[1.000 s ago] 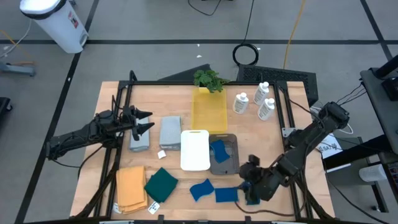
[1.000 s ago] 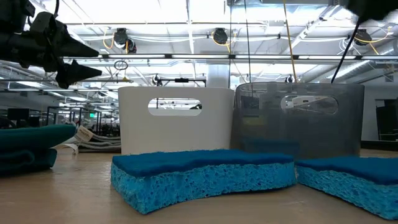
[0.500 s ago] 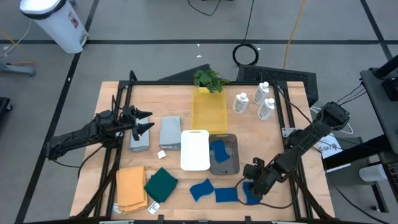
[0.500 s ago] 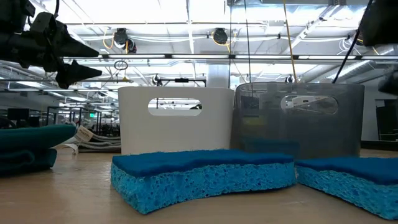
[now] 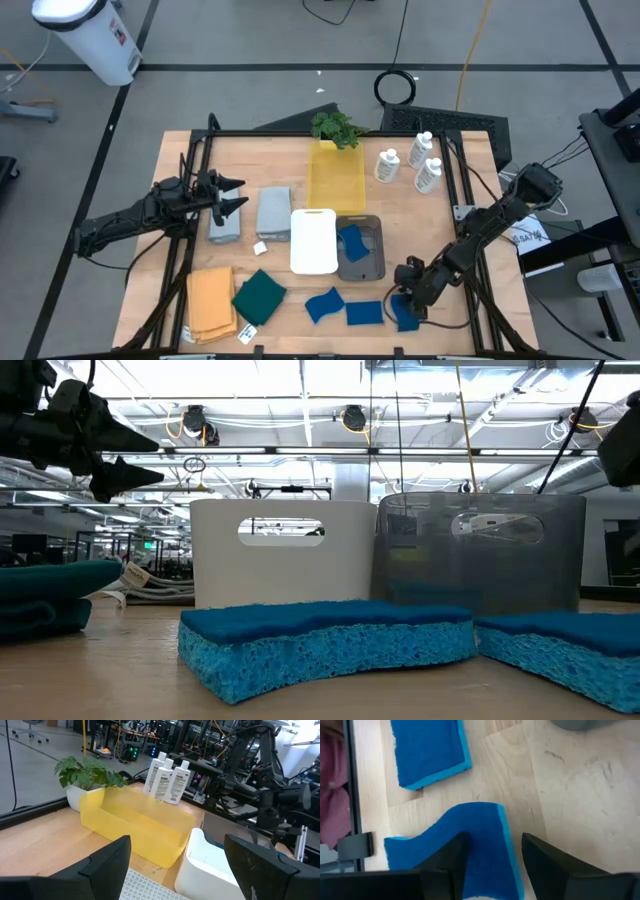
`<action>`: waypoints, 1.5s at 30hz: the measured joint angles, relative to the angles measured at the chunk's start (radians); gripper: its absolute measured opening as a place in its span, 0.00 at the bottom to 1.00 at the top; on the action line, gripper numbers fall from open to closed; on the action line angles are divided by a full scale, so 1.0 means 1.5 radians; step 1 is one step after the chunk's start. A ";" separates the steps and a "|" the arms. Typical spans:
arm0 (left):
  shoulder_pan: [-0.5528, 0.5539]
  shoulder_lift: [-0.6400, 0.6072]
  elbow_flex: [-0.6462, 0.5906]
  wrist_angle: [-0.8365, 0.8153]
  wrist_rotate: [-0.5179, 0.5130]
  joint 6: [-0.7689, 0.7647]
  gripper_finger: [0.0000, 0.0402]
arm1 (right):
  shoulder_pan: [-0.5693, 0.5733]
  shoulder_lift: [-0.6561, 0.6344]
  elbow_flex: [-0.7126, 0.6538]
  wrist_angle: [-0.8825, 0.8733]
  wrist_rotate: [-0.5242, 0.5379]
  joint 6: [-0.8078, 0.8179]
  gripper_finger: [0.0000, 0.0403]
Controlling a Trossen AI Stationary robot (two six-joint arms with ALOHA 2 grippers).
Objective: Pick & Place Kitchen Items
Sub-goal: Put the right sponge wipe into the black bin
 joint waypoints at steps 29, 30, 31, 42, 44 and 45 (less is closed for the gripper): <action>0.000 0.000 0.000 0.000 0.000 0.000 0.81 | 0.001 -0.147 -0.025 0.048 0.095 -0.237 0.00; 0.000 0.000 0.000 0.000 0.000 0.000 0.81 | 0.001 -0.163 -0.025 0.047 0.102 -0.253 0.00; 0.000 0.000 0.000 0.000 0.000 0.000 0.81 | 0.004 -0.180 -0.025 0.046 0.112 -0.268 0.00; 0.000 0.000 0.000 0.000 0.000 0.000 0.81 | 0.012 -0.319 -0.024 0.112 0.219 -0.542 0.00; 0.000 0.000 0.000 0.000 0.000 0.000 0.81 | 0.004 -0.328 -0.024 0.148 0.258 -0.602 0.00; 0.000 0.000 0.000 0.000 0.000 0.000 0.81 | -0.003 -0.330 -0.024 0.166 0.278 -0.628 0.00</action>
